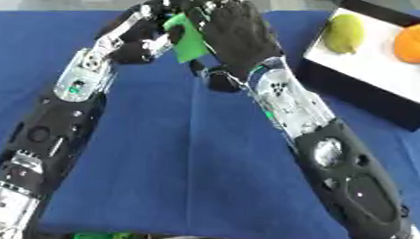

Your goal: Pick up the objects with one hand, pass them to the other hand, and then place them into the box on the other side of the table.

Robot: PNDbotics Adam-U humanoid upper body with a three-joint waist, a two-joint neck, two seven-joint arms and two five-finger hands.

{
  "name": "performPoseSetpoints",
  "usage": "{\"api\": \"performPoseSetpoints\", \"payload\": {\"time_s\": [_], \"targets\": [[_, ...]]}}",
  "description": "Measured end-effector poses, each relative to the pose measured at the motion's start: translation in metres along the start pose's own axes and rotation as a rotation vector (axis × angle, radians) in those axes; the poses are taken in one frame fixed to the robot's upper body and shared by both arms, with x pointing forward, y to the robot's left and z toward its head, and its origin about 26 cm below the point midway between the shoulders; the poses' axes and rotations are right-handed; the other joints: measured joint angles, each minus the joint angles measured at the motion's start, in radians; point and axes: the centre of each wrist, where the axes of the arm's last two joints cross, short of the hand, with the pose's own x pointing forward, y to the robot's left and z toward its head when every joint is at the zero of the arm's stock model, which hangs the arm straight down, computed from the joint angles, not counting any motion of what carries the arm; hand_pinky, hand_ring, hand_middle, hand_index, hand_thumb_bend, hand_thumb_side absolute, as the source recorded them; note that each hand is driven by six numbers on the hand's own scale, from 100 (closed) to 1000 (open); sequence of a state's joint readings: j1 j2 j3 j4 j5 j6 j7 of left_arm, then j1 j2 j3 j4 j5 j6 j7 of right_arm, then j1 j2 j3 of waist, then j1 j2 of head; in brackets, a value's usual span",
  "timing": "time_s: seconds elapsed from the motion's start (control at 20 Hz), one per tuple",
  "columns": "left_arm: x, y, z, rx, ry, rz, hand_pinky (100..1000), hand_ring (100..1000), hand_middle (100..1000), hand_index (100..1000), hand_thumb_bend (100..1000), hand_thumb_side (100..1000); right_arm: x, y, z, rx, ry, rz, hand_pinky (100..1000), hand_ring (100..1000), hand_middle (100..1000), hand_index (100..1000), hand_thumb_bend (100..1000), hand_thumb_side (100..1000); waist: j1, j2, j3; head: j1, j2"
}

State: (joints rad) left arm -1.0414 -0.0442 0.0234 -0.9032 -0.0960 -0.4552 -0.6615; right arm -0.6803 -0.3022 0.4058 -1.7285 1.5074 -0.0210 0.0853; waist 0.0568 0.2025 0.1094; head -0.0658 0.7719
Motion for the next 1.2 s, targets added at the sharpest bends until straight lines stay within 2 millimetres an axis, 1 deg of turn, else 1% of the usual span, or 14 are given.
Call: {"api": "performPoseSetpoints", "payload": {"time_s": [0.05, 0.1, 0.15, 0.25, 0.35, 0.4, 0.45, 0.5, 0.65, 0.95, 1.05, 1.1, 1.15, 1.2], "targets": [[0.000, 0.000, 0.000, -0.005, 0.003, 0.003, 615, 434, 424, 655, 100, 389, 0.000, 0.000, 0.001, -0.011, -0.002, -0.011, 806, 458, 559, 425, 295, 179, 0.000, 0.000, 0.000, -0.001, 0.000], [0.000, 0.001, 0.000, -0.009, 0.007, 0.007, 617, 441, 434, 661, 100, 392, 0.000, 0.001, 0.001, -0.023, -0.003, -0.021, 801, 455, 540, 393, 255, 175, 0.000, 0.000, 0.000, -0.001, 0.000], [0.001, 0.001, 0.000, -0.011, 0.010, 0.011, 624, 457, 456, 676, 100, 424, -0.001, 0.001, 0.001, -0.035, -0.002, -0.030, 794, 455, 504, 307, 155, 183, 0.000, 0.000, 0.000, -0.002, 0.000], [0.001, 0.003, 0.001, -0.016, 0.017, 0.023, 631, 472, 475, 694, 100, 485, 0.000, 0.002, 0.002, -0.055, 0.002, -0.050, 787, 459, 483, 277, 102, 181, 0.000, 0.000, 0.000, -0.002, 0.000], [0.001, 0.003, 0.002, -0.023, 0.024, 0.046, 635, 481, 487, 703, 100, 541, 0.000, 0.003, 0.003, -0.071, 0.008, -0.070, 782, 457, 466, 266, 100, 177, 0.000, 0.001, -0.001, -0.003, 0.000], [0.002, 0.003, 0.002, -0.025, 0.027, 0.057, 638, 487, 494, 709, 100, 620, 0.000, 0.003, 0.003, -0.078, 0.011, -0.079, 779, 459, 455, 259, 100, 165, 0.000, 0.002, -0.001, -0.004, 0.000], [0.002, 0.005, 0.003, -0.028, 0.030, 0.070, 638, 488, 496, 711, 100, 647, 0.001, 0.003, 0.003, -0.086, 0.014, -0.089, 778, 460, 451, 258, 100, 160, 0.000, 0.002, -0.002, -0.005, 0.000], [0.003, 0.006, 0.004, -0.031, 0.031, 0.082, 639, 491, 498, 713, 100, 710, 0.001, 0.003, 0.002, -0.094, 0.017, -0.099, 777, 461, 450, 257, 100, 160, 0.000, 0.002, -0.002, -0.006, 0.000], [0.005, 0.009, 0.006, -0.038, 0.030, 0.110, 641, 495, 502, 717, 100, 787, 0.002, 0.004, 0.002, -0.108, 0.021, -0.114, 778, 464, 448, 257, 100, 162, -0.003, 0.002, -0.002, -0.007, 0.000], [0.008, 0.012, 0.009, -0.041, 0.027, 0.132, 656, 504, 510, 720, 100, 858, 0.005, 0.004, 0.001, -0.120, 0.023, -0.132, 778, 475, 446, 257, 100, 156, -0.003, 0.003, -0.002, -0.007, 0.000], [0.008, 0.013, 0.009, -0.040, 0.027, 0.134, 656, 491, 481, 710, 116, 877, 0.005, 0.005, 0.001, -0.121, 0.025, -0.135, 778, 475, 447, 257, 100, 155, -0.003, 0.003, -0.002, -0.007, 0.000], [0.009, 0.013, 0.009, -0.040, 0.027, 0.134, 646, 455, 450, 698, 121, 885, 0.005, 0.005, 0.001, -0.122, 0.025, -0.135, 779, 476, 448, 258, 100, 156, -0.003, 0.003, -0.002, -0.007, 0.000], [0.009, 0.013, 0.010, -0.039, 0.027, 0.133, 624, 401, 450, 700, 120, 899, 0.005, 0.006, 0.001, -0.122, 0.026, -0.137, 779, 475, 448, 258, 100, 157, -0.003, 0.003, -0.002, -0.007, 0.000], [0.009, 0.013, 0.010, -0.037, 0.029, 0.132, 606, 362, 452, 702, 124, 893, 0.005, 0.006, 0.001, -0.123, 0.026, -0.138, 779, 476, 448, 258, 100, 156, -0.003, 0.003, -0.002, -0.007, 0.000]]}}
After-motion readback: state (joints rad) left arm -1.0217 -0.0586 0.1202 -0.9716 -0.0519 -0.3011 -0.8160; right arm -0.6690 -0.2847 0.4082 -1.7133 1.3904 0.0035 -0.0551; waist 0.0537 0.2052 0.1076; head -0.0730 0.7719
